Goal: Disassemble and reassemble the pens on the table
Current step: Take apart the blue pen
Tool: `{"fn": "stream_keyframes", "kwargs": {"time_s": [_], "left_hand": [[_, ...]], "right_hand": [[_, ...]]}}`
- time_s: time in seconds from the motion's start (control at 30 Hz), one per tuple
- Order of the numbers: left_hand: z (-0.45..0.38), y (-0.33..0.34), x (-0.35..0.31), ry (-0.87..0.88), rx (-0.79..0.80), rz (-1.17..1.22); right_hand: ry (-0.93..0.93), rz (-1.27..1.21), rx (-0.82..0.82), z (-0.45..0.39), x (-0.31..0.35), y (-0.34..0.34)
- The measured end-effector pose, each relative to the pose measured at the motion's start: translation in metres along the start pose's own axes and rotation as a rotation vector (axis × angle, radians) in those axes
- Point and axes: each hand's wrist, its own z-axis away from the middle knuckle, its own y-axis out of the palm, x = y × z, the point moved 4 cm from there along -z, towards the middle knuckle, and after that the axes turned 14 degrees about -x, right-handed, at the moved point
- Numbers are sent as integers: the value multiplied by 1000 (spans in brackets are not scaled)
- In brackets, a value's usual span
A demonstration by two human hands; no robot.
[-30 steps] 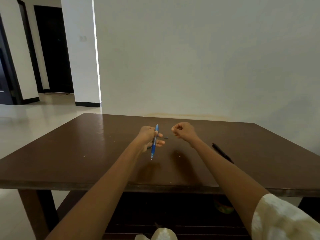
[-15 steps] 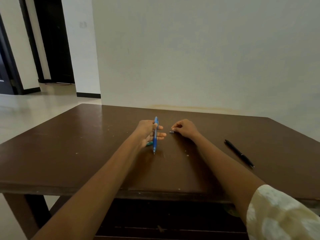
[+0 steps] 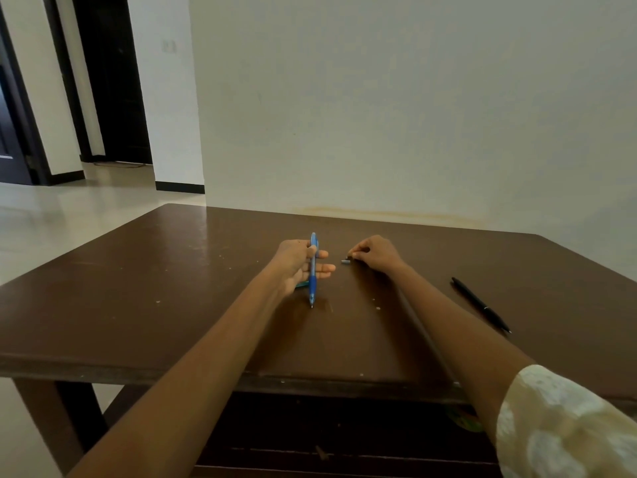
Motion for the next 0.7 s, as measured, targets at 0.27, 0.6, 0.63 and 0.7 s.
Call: {"fn": "stream_keyframes", "kwargs": {"time_s": [0.27,0.6,0.63,0.7], "left_hand": [[18,15,-2,-55,58,58],[66,69,13,-172,95,-37],[70,70,14,-186,97,-44],[75,70,14,-194,94,-73]], "right_hand": [[66,-358,-234,46,25,-49],[242,-481,80,123,31,-90],[273,-479,87,126,28,-89],[353,-482,101,129,23,-84]]}}
